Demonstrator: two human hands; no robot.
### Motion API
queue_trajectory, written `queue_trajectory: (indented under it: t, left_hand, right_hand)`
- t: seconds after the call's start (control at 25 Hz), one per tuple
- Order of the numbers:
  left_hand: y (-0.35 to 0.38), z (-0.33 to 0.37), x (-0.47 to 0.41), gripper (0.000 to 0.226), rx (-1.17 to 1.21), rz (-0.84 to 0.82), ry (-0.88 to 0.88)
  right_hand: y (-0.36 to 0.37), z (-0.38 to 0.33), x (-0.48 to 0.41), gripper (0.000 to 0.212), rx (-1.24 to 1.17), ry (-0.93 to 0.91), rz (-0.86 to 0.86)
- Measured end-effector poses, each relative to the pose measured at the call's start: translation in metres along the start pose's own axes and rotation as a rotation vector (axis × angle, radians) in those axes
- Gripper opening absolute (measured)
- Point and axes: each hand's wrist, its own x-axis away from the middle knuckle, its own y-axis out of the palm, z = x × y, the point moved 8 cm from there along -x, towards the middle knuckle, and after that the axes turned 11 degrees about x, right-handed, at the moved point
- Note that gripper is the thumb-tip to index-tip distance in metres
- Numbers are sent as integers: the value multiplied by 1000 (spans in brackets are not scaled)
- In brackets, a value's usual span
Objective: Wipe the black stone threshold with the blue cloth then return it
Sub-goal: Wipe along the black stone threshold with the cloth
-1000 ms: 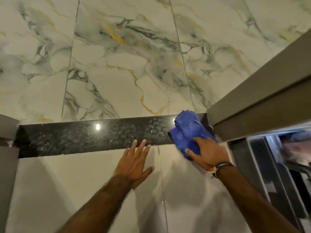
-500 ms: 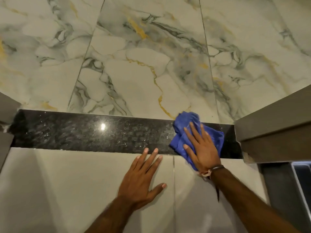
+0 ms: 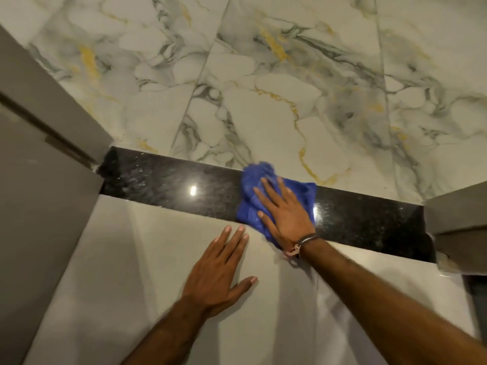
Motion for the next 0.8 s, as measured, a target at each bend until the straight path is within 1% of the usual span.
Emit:
queue_trajectory:
  t: [0.04, 0.08, 0.12, 0.16, 0.2, 0.24, 0.28, 0.32, 0.4, 0.44, 0.52, 0.56, 0.6, 0.64, 0.68, 0.8]
  left_hand:
    - [-9, -11, 5, 86, -2, 25, -20]
    - [-17, -23, 10, 86, 0, 45, -54]
    - [-23, -33, 15, 86, 2, 51, -95]
    - [-27, -42, 21, 87, 5, 59, -122]
    - [-31, -52, 30, 87, 11, 65, -140]
    - [-34, -62, 39, 87, 19, 65, -160]
    - [-39, -72, 45, 86, 18, 76, -176]
    - [-44, -79, 50, 87, 11, 87, -192]
    - [-53, -89, 60, 87, 15, 125, -215]
    - [-57, -96, 67, 88, 21, 152, -217]
    - [-66, -119, 82, 89, -2, 183, -264]
    - [-73, -134, 90, 90, -22, 200, -302]
    - [-79, -149, 96, 91, -37, 217, -348]
    - [-85, -165, 105, 91, -49, 231, -394]
    - [-90, -177, 112, 91, -53, 238, -418]
    - [-95, -195, 114, 92, -40, 218, -428]
  right_hand:
    - [2, -17, -5, 58, 15, -83, -3]
    - [0, -24, -14, 58, -8, -18, 13]
    - [-3, -26, -23, 58, -35, 115, 38]
    - [-4, -37, -34, 59, -49, 164, 49]
    - [-2, -63, -45, 60, -37, 49, 29]
    - [1, -98, -52, 60, -8, -132, 7]
    - [5, -127, -59, 59, 25, -259, -15]
    - [5, -138, -70, 59, 16, -236, -16]
    - [0, -147, -99, 59, -47, 21, 24]
    - [2, -167, -110, 60, -54, -9, 21]
    - [10, -240, -124, 60, 2, -372, -27]
    - [14, -266, -134, 60, 26, -453, -38]
    - [14, -277, -150, 60, 24, -394, -24]
    - [13, -284, -166, 60, 9, -280, -4]
    - [12, -291, -178, 60, -15, -213, 3]
    - [13, -313, -192, 58, -21, -269, -31]
